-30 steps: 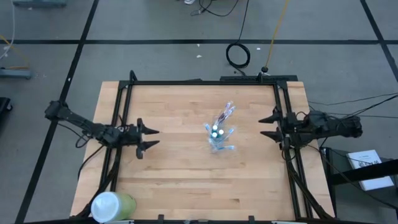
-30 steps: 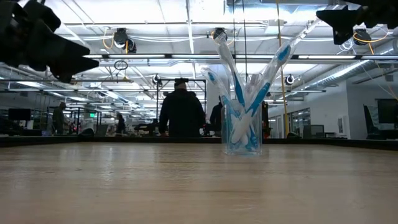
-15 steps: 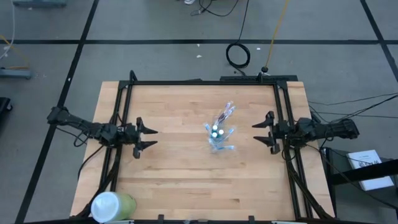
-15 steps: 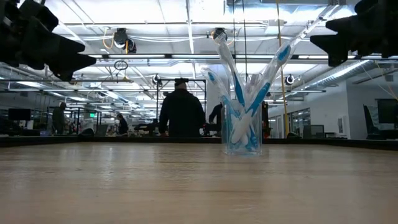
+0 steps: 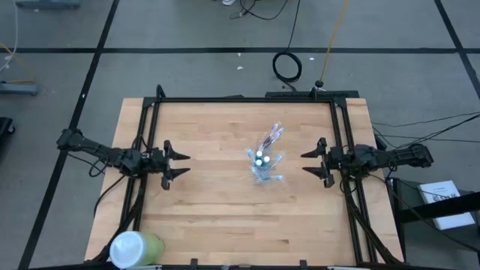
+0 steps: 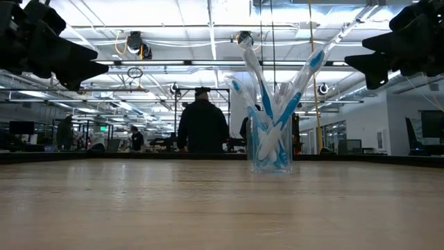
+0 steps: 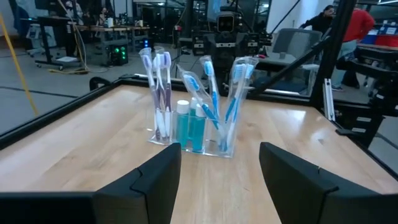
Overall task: Pick & Place toothbrushing station
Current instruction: Return to Home Position
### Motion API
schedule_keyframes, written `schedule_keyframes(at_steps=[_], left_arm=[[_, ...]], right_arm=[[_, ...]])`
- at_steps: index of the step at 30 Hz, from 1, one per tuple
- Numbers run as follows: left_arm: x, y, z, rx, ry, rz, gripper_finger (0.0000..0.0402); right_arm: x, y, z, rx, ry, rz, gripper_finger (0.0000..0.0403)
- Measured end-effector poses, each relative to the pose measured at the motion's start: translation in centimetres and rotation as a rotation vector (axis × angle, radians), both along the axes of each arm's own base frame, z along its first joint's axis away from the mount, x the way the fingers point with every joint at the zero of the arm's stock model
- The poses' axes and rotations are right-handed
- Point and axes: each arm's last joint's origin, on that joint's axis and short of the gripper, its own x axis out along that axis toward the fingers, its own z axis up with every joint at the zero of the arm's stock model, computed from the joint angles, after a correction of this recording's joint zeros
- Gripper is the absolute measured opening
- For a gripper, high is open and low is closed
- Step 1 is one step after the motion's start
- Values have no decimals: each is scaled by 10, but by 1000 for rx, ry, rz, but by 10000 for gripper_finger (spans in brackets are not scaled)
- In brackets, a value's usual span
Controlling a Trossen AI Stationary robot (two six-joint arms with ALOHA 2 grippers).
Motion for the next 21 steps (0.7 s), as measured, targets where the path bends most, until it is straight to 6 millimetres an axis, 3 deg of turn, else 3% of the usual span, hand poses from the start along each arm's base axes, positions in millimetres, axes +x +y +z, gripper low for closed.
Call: schedule_keyframes(at_steps=[21], left_arm=[[0, 0, 0, -3, 0, 0, 225]], right_arm=[[0, 0, 0, 4, 3, -2, 228]])
